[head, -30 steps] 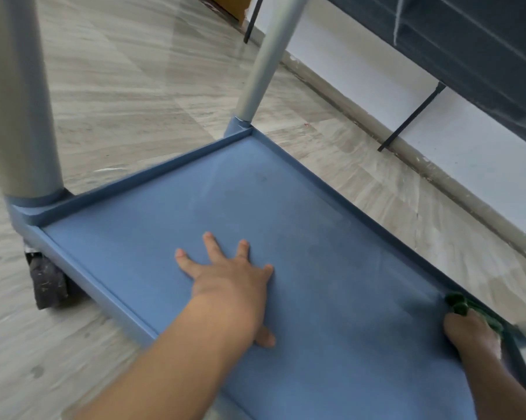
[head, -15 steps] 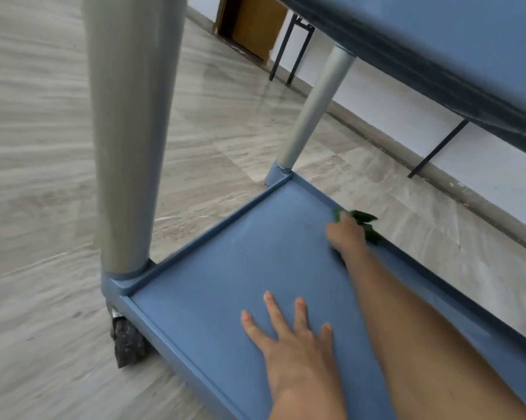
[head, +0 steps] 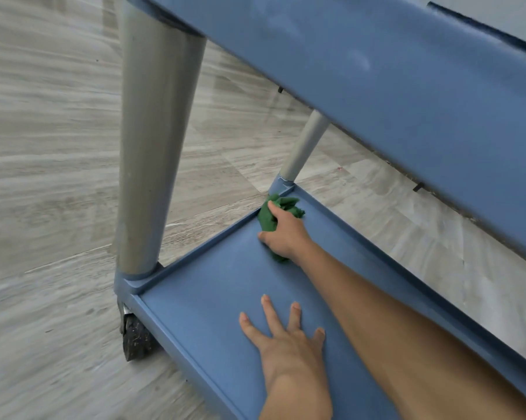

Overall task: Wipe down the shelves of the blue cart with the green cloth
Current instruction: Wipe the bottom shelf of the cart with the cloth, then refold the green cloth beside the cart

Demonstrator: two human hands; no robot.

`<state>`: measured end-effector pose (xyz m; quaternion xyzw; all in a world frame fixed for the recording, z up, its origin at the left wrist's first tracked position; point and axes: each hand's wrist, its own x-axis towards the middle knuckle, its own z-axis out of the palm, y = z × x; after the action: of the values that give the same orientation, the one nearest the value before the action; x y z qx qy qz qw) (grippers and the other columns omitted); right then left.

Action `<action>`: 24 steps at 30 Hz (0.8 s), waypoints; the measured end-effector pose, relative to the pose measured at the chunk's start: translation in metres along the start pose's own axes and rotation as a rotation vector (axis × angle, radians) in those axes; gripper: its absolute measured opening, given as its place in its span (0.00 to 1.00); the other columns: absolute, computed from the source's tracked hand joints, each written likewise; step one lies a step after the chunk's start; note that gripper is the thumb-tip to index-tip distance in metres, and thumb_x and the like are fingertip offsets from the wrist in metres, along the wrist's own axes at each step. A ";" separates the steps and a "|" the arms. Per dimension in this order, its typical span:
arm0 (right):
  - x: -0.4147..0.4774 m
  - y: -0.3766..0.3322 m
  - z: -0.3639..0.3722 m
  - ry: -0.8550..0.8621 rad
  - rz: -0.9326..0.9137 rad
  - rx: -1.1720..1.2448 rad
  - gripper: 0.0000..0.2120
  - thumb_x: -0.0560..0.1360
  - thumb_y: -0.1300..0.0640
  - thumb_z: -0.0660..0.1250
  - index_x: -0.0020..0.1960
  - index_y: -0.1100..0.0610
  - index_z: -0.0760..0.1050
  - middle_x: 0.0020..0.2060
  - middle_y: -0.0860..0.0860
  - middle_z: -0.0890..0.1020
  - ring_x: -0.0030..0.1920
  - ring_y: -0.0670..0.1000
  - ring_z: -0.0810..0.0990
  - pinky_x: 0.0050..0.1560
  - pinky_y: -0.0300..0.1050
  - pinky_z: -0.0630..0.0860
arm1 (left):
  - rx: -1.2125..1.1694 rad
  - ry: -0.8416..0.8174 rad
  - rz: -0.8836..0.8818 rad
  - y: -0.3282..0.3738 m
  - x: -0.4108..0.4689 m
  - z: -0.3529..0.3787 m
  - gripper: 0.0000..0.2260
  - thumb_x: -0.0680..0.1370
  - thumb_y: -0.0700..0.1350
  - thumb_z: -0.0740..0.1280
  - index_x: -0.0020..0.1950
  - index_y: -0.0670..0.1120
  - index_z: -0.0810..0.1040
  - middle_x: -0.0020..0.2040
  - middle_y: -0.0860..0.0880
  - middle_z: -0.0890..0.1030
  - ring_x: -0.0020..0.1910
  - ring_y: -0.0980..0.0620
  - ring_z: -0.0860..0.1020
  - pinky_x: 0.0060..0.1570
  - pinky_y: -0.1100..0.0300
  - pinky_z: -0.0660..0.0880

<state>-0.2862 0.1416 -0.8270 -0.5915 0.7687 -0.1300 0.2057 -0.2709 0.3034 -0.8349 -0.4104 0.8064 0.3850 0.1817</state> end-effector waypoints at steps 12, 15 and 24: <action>-0.143 -0.035 0.035 -0.069 -0.058 0.203 0.35 0.68 0.57 0.76 0.74 0.43 0.73 0.65 0.51 0.81 0.65 0.51 0.79 0.68 0.38 0.72 | -0.135 1.089 0.307 -0.105 -0.114 0.084 0.07 0.69 0.55 0.74 0.43 0.55 0.86 0.43 0.58 0.85 0.44 0.58 0.83 0.44 0.68 0.75; -0.177 -0.033 0.038 -0.118 0.121 0.718 0.35 0.68 0.69 0.75 0.73 0.53 0.74 0.63 0.54 0.83 0.59 0.50 0.84 0.65 0.49 0.79 | -0.872 1.235 -0.048 -0.136 -0.146 0.089 0.05 0.75 0.48 0.75 0.39 0.55 0.84 0.38 0.59 0.85 0.42 0.57 0.83 0.42 0.73 0.73; -0.280 -0.049 0.040 -0.266 0.225 1.308 0.31 0.74 0.76 0.68 0.74 0.58 0.70 0.58 0.51 0.86 0.57 0.50 0.86 0.56 0.45 0.83 | -1.491 0.676 -0.235 -0.141 -0.200 0.018 0.14 0.77 0.47 0.74 0.51 0.35 0.83 0.45 0.37 0.86 0.42 0.42 0.85 0.42 0.51 0.81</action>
<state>-0.1652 0.4002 -0.7955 -0.2726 0.5569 -0.4724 0.6264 -0.0390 0.3695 -0.7911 -0.5984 0.3024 0.6534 -0.3516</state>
